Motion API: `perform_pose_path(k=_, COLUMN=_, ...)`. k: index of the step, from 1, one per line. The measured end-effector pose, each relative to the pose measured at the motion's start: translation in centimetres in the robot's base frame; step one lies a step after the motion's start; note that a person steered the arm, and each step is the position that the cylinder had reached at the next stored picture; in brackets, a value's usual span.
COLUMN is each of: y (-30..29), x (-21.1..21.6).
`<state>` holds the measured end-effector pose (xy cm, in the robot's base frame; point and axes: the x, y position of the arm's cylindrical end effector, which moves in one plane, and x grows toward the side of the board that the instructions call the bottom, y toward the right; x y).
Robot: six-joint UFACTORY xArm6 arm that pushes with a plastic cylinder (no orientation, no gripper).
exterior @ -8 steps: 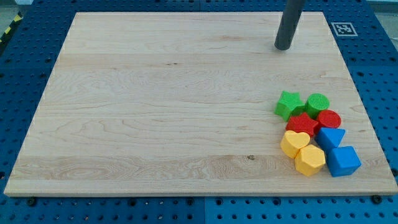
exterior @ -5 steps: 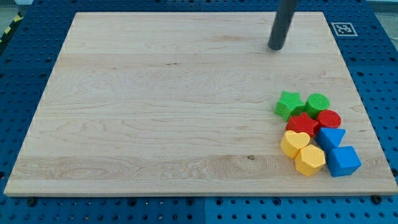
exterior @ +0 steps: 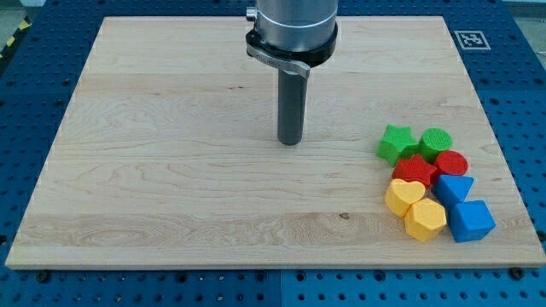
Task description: Separate the blue cube and yellow hexagon from the group of blocks
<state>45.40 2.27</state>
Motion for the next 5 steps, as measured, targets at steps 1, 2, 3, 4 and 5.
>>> perform_pose_path(k=1, y=7.2, x=-4.2)
perform_pose_path(k=2, y=16.7, x=-4.6)
perform_pose_path(k=3, y=25.2, x=-2.6)
perform_pose_path(k=4, y=25.7, x=0.8)
perform_pose_path(k=5, y=25.7, x=2.5)
